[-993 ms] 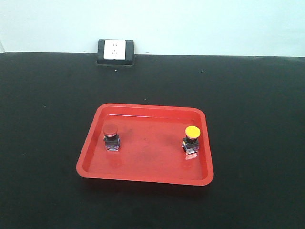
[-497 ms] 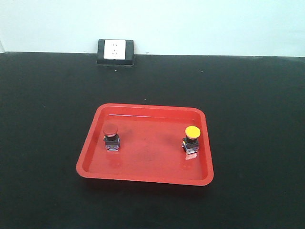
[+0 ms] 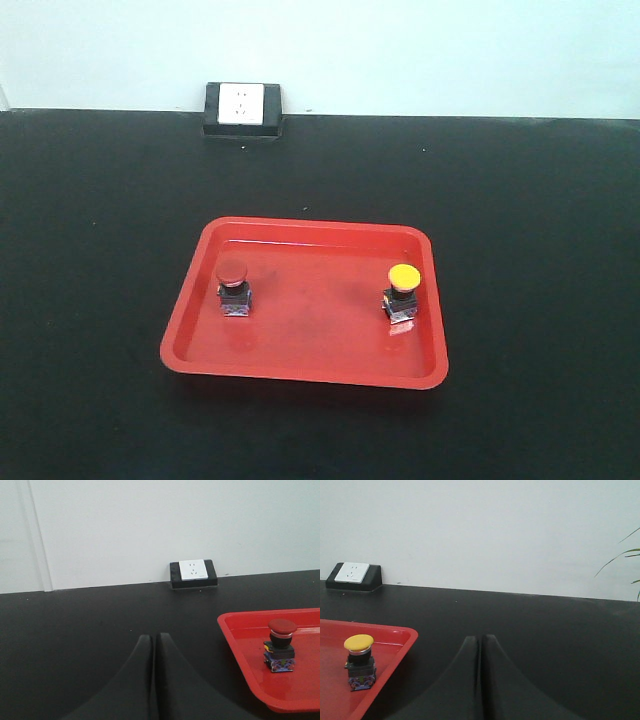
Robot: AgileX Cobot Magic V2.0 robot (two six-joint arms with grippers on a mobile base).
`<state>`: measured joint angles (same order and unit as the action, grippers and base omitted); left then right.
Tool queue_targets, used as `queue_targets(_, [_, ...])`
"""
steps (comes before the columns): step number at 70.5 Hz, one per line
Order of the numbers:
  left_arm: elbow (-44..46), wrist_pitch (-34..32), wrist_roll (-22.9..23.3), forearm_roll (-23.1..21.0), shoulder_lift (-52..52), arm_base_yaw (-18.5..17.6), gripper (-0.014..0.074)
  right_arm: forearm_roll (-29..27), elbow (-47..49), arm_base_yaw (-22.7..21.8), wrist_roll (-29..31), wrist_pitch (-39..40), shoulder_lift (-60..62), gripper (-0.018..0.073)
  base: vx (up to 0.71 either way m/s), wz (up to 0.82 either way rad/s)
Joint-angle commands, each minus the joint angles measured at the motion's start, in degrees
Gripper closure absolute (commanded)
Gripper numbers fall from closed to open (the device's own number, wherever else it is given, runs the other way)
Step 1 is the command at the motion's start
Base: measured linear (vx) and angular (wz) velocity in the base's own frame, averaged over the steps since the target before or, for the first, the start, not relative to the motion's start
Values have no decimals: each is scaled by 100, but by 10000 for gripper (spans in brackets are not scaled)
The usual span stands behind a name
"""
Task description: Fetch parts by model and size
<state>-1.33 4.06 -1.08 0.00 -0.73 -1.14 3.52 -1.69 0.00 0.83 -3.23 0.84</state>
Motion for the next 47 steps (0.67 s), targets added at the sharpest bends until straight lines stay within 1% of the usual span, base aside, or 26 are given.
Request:
queue_targets(1, [64,-406,51,0,-72,13,603,40,-34,-26,54,467,35,569,0,0])
queue_targets(47, [64,-406,51,0,-72,13,603,45,-34,-26,54,467,35,569,0,0])
